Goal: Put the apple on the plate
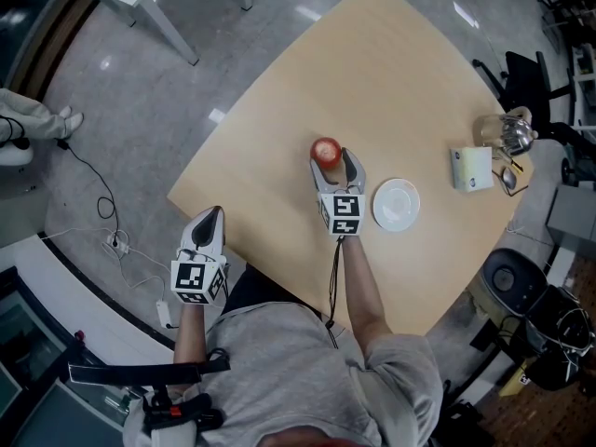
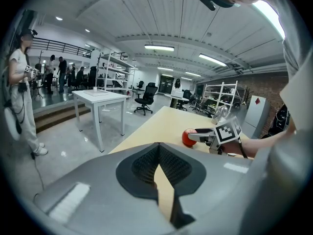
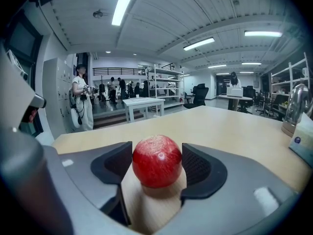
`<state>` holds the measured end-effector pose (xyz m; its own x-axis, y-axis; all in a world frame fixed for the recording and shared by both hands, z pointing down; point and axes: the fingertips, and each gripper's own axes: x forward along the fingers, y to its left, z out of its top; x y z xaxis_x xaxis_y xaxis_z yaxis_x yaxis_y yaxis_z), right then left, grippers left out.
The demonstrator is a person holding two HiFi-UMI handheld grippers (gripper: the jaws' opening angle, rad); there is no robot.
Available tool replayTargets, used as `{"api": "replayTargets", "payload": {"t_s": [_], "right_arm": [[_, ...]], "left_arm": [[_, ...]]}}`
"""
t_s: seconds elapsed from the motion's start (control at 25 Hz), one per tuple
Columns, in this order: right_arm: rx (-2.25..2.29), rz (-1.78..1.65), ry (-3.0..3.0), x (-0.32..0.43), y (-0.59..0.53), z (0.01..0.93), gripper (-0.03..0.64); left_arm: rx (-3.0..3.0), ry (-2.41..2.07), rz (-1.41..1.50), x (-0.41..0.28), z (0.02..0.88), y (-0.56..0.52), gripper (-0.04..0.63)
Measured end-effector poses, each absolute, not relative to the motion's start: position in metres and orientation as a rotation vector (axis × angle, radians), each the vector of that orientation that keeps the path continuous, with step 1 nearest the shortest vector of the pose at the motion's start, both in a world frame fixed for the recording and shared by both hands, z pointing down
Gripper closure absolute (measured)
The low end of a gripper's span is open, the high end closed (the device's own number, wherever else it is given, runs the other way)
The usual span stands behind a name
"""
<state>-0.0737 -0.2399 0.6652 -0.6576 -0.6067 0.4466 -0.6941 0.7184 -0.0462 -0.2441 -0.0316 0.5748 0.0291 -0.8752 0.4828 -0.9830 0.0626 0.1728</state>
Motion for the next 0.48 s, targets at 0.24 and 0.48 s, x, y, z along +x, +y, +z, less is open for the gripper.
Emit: {"api": "replayTargets", "payload": {"t_s": [0.24, 0.48], "right_arm": [[1.004, 0.292, -2.518, -0.0739, -0.2419, 0.6657, 0.299], [1.001, 0.292, -2.524, -0.0741, -0.2418, 0.6657, 0.301]], "left_arm": [[1.845, -1.884, 0.305, -0.2449, 0.575, -0.0329, 0.577], [1.85, -1.885, 0.304, -0.2448, 0.5746, -0.0331, 0.577]]}}
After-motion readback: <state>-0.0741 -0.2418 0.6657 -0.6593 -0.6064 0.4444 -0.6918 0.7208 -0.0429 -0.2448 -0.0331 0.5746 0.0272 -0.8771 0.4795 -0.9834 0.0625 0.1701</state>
